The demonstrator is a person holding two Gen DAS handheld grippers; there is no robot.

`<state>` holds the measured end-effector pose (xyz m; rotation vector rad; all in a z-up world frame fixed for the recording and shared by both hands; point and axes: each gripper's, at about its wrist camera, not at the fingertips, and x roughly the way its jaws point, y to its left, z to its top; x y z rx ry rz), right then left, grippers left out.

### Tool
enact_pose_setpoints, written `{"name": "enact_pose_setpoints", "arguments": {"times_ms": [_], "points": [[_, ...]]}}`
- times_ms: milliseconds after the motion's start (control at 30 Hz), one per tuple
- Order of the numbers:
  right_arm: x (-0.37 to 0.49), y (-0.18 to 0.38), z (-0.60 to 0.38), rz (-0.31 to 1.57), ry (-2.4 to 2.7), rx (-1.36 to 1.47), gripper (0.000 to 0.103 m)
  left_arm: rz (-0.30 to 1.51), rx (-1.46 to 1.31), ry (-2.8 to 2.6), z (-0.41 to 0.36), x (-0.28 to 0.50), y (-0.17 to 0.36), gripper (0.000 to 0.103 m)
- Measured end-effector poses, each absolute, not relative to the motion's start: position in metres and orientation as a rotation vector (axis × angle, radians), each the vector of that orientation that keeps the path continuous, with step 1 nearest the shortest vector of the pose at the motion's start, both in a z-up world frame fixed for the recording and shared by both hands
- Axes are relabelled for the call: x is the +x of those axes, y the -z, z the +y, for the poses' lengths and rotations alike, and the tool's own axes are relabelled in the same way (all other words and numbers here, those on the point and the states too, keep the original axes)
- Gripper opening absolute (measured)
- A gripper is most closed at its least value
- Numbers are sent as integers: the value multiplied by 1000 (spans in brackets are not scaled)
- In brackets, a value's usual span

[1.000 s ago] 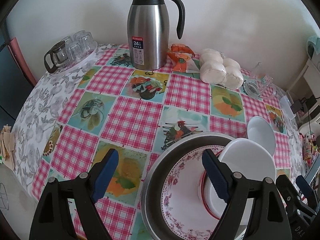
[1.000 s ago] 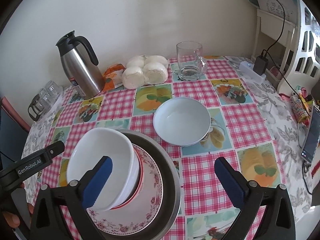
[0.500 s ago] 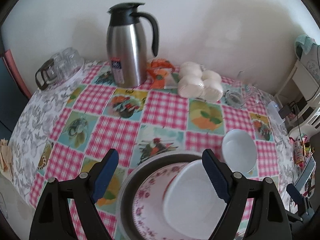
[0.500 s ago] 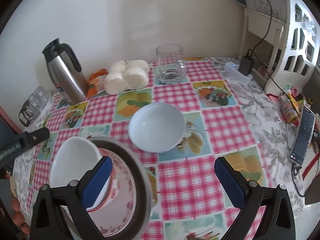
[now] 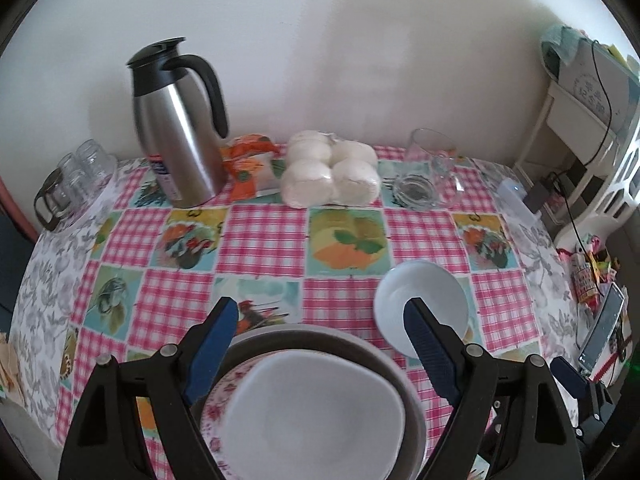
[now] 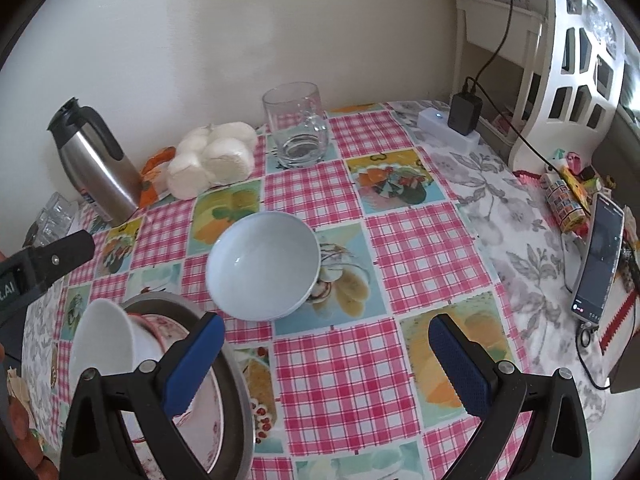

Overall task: Organize plates and bowls
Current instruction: 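Move both tools over to the pale blue round bowl, then close both tools on the rim of the pale blue bowl, then lift the pale blue bowl with both tools toward the basin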

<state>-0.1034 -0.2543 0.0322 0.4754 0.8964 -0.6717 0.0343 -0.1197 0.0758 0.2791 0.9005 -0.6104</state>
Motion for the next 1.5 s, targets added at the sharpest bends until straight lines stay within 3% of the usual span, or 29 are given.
{"name": "enact_pose_setpoints", "arguments": {"times_ms": [133,267,567,933,1100,1233,1400,1500], "points": [[-102,-26,-262,893,678,494,103,906,294,624,-133,34,-71,84],[-99,-17,-271,887,686,525,103,933,309,639,-145,37,-60,70],[-85,2,-285,896,686,574,92,963,349,640,-170,40,-40,70],[-66,25,-295,925,688,589,65,990,392,651,-192,41,-21,70],[-60,37,-297,945,668,619,39,985,397,648,-194,42,-21,70],[-58,42,-295,941,640,633,31,983,402,650,-196,41,-20,70],[-55,42,-293,938,602,636,13,987,399,660,-197,38,-20,70],[-58,40,-295,938,617,625,9,987,394,663,-198,35,-21,68]]}}
